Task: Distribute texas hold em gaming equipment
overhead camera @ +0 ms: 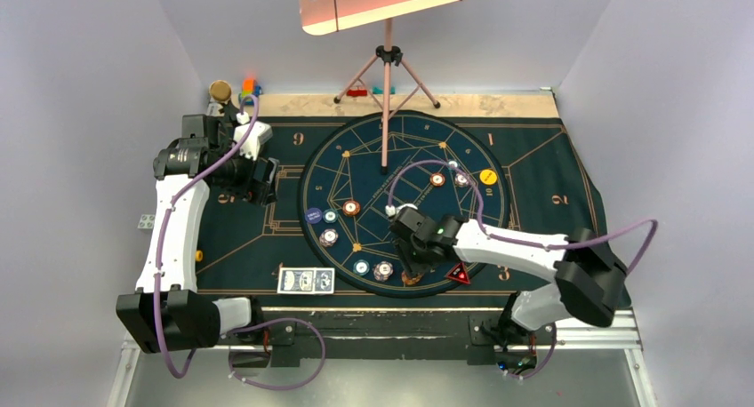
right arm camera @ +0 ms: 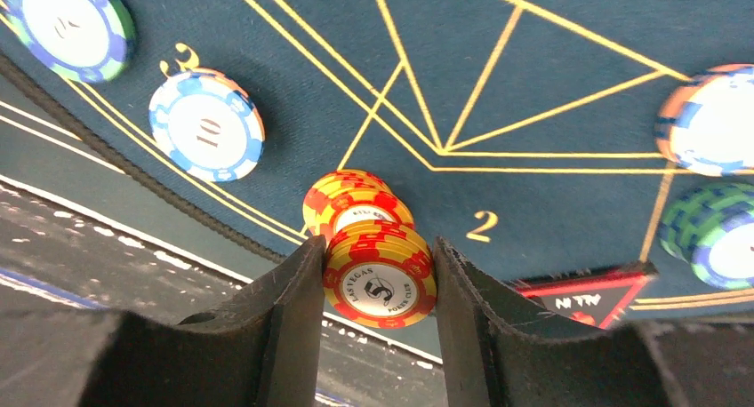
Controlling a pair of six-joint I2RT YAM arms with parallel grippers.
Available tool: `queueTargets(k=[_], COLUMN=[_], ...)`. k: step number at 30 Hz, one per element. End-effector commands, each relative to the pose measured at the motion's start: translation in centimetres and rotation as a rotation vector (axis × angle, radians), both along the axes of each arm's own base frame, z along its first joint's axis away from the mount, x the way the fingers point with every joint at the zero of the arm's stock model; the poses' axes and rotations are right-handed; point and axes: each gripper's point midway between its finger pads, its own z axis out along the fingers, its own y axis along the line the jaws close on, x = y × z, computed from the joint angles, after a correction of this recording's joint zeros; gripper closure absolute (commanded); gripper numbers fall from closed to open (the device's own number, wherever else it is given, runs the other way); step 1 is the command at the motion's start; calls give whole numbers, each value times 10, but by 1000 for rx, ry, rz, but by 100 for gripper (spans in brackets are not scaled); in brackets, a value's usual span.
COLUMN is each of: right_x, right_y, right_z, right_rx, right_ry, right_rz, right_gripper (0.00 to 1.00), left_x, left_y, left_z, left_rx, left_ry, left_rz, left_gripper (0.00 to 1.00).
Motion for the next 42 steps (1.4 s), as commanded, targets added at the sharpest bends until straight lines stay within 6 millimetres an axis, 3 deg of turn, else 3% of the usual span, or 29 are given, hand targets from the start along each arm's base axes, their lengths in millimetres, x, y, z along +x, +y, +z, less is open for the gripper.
queueTargets(k=[1,5,7,11,16,25,33,37,39,42], right_x=[33,58,71,96,114,112,115,109,107,110], right_y=[-7,-35,-59,-109,-144,-167,-177,-176,-177,-178], right_z=[55,81,89,85,71,15,-7,-22,-22,-12], right_rx=[84,144,136,117,155,117,95,64,54,64], right_ry=[-142,-203,-234,-249,-247,-128,-129,-85,-76,-101], right_rz=[-150,-290,-383,-625,-849,-1058,-1139,-1139,-1144,-1145], right_gripper=[89,88,89,89,87,87,84,62,50,42], left_x=[4,5,6,6,5,-12,-26,-38,-47,-68], left_y=[-1,-1,-1,-2,-4,-19,-31,-36,-39,-45], left_z=[12,13,13,11,7,3,-3,-7,-13,-27], left_rx=[-3,-3,-5,-8,-18,-74,-109,-110,-101,-58], left_ry=[-57,-59,-60,-53,-42,-25,-32,-14,-2,19], left_rz=[-21,-24,-26,-32,-46,-148,-230,-288,-340,-460], left_gripper=[0,0,0,0,0,0,0,0,0,0])
